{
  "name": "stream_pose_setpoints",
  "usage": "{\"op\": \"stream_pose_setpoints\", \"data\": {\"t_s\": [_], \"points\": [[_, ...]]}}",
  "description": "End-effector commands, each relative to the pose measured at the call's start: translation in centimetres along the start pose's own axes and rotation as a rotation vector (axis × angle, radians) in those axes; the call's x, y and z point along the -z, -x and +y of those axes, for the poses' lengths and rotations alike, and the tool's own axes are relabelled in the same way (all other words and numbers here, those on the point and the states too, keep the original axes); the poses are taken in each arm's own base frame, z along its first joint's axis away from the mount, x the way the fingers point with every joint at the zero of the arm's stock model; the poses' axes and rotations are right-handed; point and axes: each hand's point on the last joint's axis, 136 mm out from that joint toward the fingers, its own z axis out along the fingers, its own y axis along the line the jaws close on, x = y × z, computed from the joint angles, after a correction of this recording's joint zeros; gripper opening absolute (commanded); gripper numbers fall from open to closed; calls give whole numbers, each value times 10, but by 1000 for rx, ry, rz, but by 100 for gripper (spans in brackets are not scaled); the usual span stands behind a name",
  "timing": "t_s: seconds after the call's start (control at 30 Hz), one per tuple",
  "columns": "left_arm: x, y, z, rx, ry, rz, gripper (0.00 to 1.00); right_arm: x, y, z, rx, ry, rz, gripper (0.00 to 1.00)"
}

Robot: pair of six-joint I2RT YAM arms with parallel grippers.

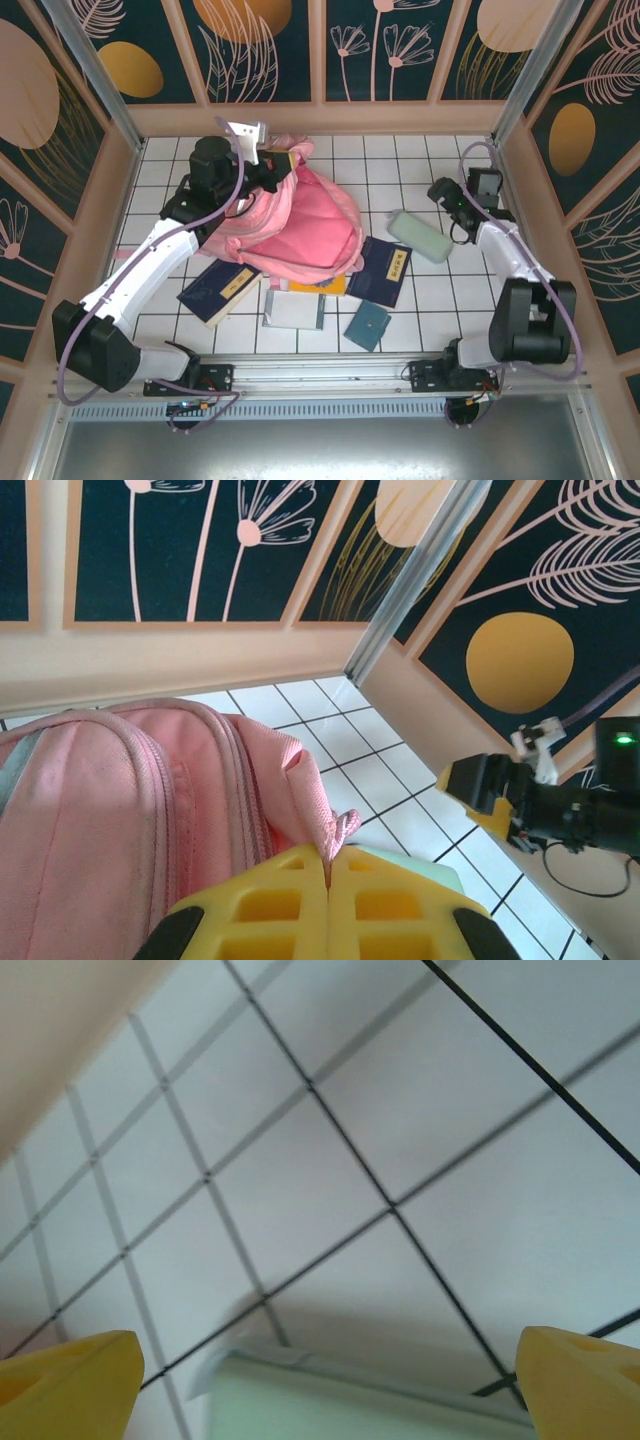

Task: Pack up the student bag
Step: Rotate the pencil case at the middle-right of the table.

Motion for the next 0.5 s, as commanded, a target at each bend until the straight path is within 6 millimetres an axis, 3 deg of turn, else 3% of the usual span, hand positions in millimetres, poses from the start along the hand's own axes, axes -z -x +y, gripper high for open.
{"op": "stream_pose_setpoints", "data": {"t_s": [0.0, 0.13, 0.2, 0.3, 0.47], "points": [[18, 34, -19, -32, -54, -152, 0, -17, -34, -2, -21, 49, 166, 97], [23, 38, -22, -39, -60, -168, 0, -26, -51, 3, -6, 83, 226, 98], [25, 39, -24, -43, -61, -176, 0, -25, -54, 13, 155, 24, 209, 99], [26, 40, -25, -40, -66, -177, 0, -26, -58, 15, 494, -245, 130, 99], [26, 40, -25, -42, -64, -177, 0, -23, -85, 27, 694, -353, 128, 99]]}}
